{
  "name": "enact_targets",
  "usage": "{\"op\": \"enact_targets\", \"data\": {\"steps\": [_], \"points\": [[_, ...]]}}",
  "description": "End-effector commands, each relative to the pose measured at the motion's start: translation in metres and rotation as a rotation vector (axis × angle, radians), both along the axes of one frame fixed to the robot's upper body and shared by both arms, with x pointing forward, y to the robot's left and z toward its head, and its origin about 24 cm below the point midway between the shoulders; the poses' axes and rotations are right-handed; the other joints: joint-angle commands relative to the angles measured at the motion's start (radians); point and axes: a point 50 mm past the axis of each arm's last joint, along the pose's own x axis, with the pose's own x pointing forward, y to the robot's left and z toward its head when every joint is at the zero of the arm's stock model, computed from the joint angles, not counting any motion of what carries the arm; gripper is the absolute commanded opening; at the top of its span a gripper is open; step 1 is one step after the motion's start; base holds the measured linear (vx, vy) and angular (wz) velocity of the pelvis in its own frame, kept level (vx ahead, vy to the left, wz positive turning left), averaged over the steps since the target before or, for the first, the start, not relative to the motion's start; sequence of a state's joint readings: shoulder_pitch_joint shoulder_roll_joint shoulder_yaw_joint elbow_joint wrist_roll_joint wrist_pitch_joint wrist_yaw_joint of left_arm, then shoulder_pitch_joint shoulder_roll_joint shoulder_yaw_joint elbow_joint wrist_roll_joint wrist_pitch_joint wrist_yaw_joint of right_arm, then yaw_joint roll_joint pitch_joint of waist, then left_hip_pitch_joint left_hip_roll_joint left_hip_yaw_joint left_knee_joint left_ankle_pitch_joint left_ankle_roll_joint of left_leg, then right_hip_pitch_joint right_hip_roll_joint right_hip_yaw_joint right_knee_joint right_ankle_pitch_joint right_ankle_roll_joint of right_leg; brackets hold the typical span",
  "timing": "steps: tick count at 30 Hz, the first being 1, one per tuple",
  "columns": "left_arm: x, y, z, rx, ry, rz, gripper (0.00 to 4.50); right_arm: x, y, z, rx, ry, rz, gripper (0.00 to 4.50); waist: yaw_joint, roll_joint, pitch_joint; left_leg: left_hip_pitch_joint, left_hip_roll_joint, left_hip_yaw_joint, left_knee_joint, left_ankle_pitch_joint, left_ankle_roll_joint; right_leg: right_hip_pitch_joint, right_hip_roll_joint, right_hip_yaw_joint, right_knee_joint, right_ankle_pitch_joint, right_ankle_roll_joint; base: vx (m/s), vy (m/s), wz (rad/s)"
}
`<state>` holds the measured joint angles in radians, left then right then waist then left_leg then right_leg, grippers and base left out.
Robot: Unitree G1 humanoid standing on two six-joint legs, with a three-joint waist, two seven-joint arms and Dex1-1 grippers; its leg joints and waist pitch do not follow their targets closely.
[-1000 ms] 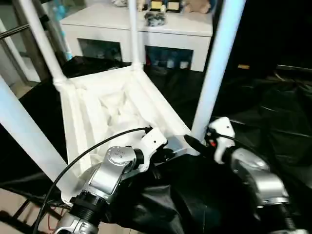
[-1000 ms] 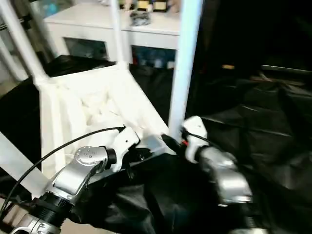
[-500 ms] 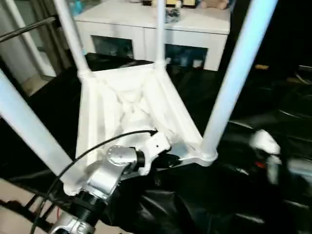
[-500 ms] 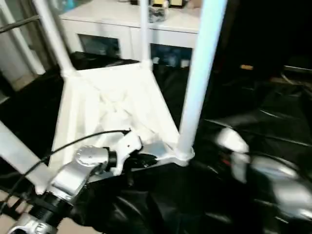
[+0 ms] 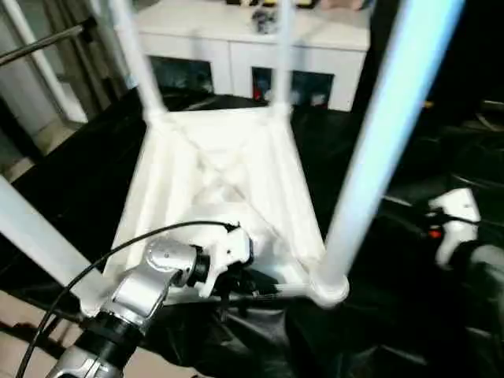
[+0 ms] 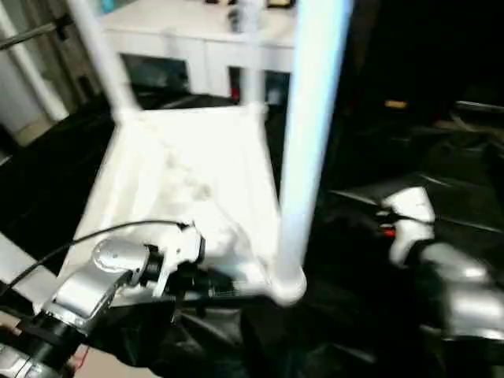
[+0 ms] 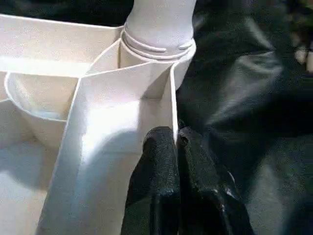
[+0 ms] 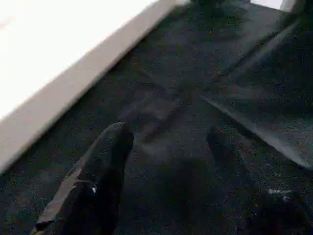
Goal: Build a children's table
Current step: Rotate leg to tighten
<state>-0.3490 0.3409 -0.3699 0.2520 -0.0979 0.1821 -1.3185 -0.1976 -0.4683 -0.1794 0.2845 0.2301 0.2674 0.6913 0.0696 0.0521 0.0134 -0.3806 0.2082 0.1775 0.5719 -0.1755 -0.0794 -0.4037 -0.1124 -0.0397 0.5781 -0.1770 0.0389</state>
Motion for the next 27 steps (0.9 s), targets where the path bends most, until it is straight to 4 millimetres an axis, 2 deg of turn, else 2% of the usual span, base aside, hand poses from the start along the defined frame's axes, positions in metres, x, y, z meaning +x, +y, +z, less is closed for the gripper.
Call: {"op": "enact_targets", "data": {"steps": [1, 4, 7, 8, 9, 12, 13, 15, 16, 20, 21, 24, 25, 27], "points": [[-0.002, -0.014, 0.02, -0.122, -0.017, -0.138, 0.0, 0.004, 0.01, 0.001, -0.009, -0.028, -0.008, 2.82, -0.003, -0.025, -0.051, 0.014, 0.008, 0.015, -0.051, -0.105, 0.113, 0.043, -0.002, 0.01, -0.041, -0.059, -0.264, 0.0, 0.0, 0.0], [-0.003, -0.015, 0.023, -0.146, -0.014, -0.199, 0.0, 0.007, 0.023, -0.003, 0.019, -0.038, -0.027, 2.82, 0.005, -0.023, -0.047, 0.015, 0.008, 0.017, -0.052, -0.118, 0.111, 0.041, -0.006, 0.012, -0.042, -0.084, -0.264, 0.0, 0.0, 0.0], [-0.006, -0.015, 0.024, -0.152, -0.011, -0.245, 0.0, 0.007, 0.032, -0.006, 0.036, -0.044, -0.035, 2.82, 0.011, -0.023, -0.045, 0.019, 0.01, 0.019, -0.055, -0.151, 0.09, 0.038, -0.006, 0.015, -0.046, -0.124, -0.246, 0.0, 0.0, 0.0], [-0.008, -0.015, 0.026, -0.154, -0.017, -0.269, 0.0, 0.007, 0.036, -0.007, 0.045, -0.048, -0.043, 2.82, 0.013, -0.027, -0.044, 0.02, 0.01, 0.019, -0.056, -0.158, 0.085, 0.038, -0.007, 0.016, -0.046, -0.134, -0.24, 0.0, 0.0, 0.0], [-0.008, -0.015, 0.026, -0.153, -0.017, -0.275, 0.0, 0.008, 0.037, -0.007, 0.048, -0.048, -0.046, 2.82, 0.012, -0.025, -0.044, 0.016, 0.009, 0.018, -0.057, -0.162, 0.08, 0.039, -0.008, 0.016, -0.046, -0.147, -0.23, 0.0, 0.0, 0.0], [-0.013, -0.01, 0.027, -0.145, -0.038, -0.331, 0.0, 0.008, 0.045, -0.011, 0.069, -0.053, -0.079, 2.82, 0.011, -0.03, -0.042, 0.017, 0.009, 0.018, -0.061, -0.181, 0.064, 0.036, -0.01, 0.016, -0.048, -0.19, -0.207, 0.0, 0.0, 0.0], [-0.013, -0.008, 0.027, -0.143, -0.055, -0.327, 0.0, 0.008, 0.047, -0.012, 0.072, -0.05, -0.081, 2.82, 0.011, -0.03, -0.042, 0.017, 0.009, 0.018, -0.061, -0.181, 0.064, 0.036, -0.01, 0.016, -0.048, -0.19, -0.207, 0.0, 0.0, 0.0], [-0.012, -0.004, 0.023, -0.112, -0.079, -0.314, 0.0, 0.007, 0.05, -0.014, 0.071, -0.044, -0.077, 2.82, 0.009, -0.037, -0.04, 0.018, 0.009, 0.018, -0.064, -0.202, 0.047, 0.034, -0.009, 0.017, -0.05, -0.213, -0.192, 0.0, 0.0, 0.0], [-0.012, -0.002, 0.021, -0.098, -0.092, -0.306, 0.0, 0.007, 0.051, -0.015, 0.07, -0.041, -0.074, 2.82, 0.008, -0.035, -0.04, 0.015, 0.008, 0.017, -0.064, -0.201, 0.045, 0.036, -0.01, 0.017, -0.049, -0.213, -0.189, 0.0, 0.0, 0.0], [-0.009, 0.004, 0.014, -0.078, -0.117, -0.262, 0.0, 0.008, 0.056, -0.016, 0.073, -0.039, -0.072, 2.82, 0.007, -0.041, -0.036, 0.013, 0.007, 0.017, -0.065, -0.218, 0.032, 0.034, -0.011, 0.019, -0.052, -0.24, -0.169, 0.0, 0.0, 0.0], [-0.008, 0.01, 0.012, -0.057, -0.118, -0.241, 0.44, 0.009, 0.059, -0.016, 0.074, -0.044, -0.072, 2.9, 0.008, -0.039, -0.037, 0.013, 0.007, 0.016, -0.065, -0.219, 0.028, 0.035, -0.013, 0.019, -0.05, -0.242, -0.166, 0.0, 0.0, 0.0], [-0.009, 0.018, 0.011, -0.054, -0.11, -0.211, 0.61, 0.01, 0.061, -0.015, 0.076, -0.052, -0.077, 2.9, 0.007, -0.039, -0.038, 0.013, 0.008, 0.015, -0.065, -0.216, 0.024, 0.034, -0.013, 0.019, -0.046, -0.226, -0.173, 0.0, 0.0, 0.0], [-0.009, 0.019, 0.011, -0.055, -0.109, -0.208, 0.91, 0.01, 0.061, -0.015, 0.076, -0.053, -0.077, 2.9, 0.007, -0.037, -0.037, 0.013, 0.008, 0.015, -0.066, -0.216, 0.022, 0.033, -0.012, 0.018, -0.045, -0.221, -0.177, 0.0, 0.0, 0.0], [-0.01, 0.026, 0.014, -0.09, -0.119, -0.161, 0.99, 0.009, 0.062, -0.014, 0.079, -0.061, -0.087, 2.9, 0.0, -0.036, -0.037, 0.009, 0.008, 0.013, -0.066, -0.208, 0.02, 0.038, -0.011, 0.017, -0.04, -0.177, -0.19, 0.0, 0.0, 0.0]]}}
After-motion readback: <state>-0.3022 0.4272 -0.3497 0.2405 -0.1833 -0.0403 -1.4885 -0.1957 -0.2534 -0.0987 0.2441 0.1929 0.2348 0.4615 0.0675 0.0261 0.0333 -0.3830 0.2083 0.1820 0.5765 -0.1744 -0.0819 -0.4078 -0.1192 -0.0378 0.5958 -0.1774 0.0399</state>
